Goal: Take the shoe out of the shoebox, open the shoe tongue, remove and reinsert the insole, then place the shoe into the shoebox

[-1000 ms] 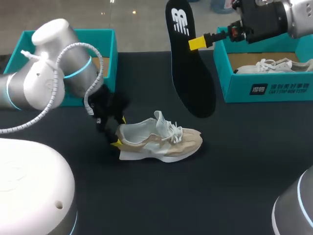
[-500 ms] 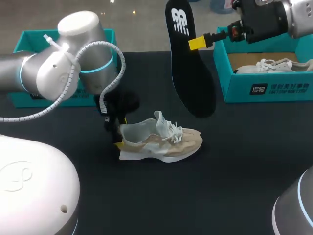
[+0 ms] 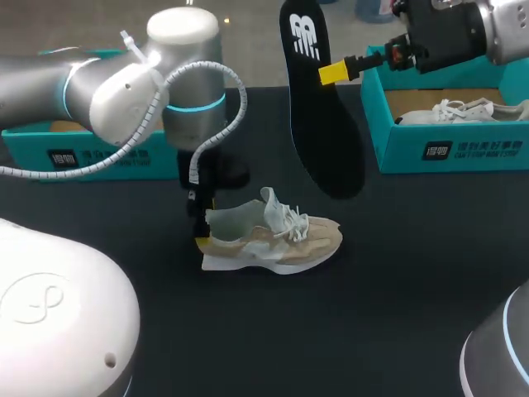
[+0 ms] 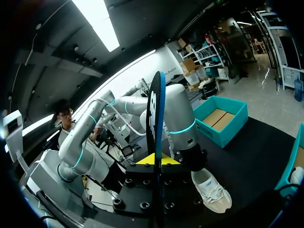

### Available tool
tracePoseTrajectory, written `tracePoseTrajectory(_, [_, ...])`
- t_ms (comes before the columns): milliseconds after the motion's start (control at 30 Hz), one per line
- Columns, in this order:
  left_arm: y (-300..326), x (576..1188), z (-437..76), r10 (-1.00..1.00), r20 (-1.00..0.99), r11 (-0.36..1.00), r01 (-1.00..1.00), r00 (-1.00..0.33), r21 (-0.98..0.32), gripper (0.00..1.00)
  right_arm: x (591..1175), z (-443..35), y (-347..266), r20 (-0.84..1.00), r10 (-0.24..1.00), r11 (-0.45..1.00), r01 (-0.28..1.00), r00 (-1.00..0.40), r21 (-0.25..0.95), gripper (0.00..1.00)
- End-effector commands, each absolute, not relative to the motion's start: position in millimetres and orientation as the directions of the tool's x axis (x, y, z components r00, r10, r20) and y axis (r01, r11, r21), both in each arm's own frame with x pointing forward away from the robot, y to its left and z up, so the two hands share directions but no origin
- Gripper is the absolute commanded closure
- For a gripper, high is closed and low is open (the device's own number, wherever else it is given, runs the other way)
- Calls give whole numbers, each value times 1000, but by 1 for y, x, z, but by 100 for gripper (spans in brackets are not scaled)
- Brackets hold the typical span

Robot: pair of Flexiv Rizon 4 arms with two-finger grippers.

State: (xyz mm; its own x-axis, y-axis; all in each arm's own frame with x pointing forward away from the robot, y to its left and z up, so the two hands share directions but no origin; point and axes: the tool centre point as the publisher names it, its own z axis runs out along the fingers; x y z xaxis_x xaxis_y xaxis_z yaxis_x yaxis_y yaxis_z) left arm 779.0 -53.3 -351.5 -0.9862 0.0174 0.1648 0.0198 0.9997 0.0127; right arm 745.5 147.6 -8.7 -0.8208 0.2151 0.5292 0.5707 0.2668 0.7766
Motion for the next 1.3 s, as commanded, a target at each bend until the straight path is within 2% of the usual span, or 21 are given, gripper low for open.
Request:
tracePoseTrajectory(33, [-57,781,-352,17,168,998,28,-986,59,0,747,-9,149,530,216,269,571,-820,775,100])
tracePoseTrajectory(300, [-57,781,-352,23,151,997,34,-988,71,0,747,-9,149,530,216,269,571,-820,775,100])
tracePoseTrajectory(700, [-48,782,-349,18,52,1000,18,-998,10,0,747,-9,149,530,216,269,571,-820,775,100])
tracePoseTrajectory(1300, [-45,783,-329,27,101,999,31,-995,37,0,747,-9,149,530,216,269,571,-820,775,100])
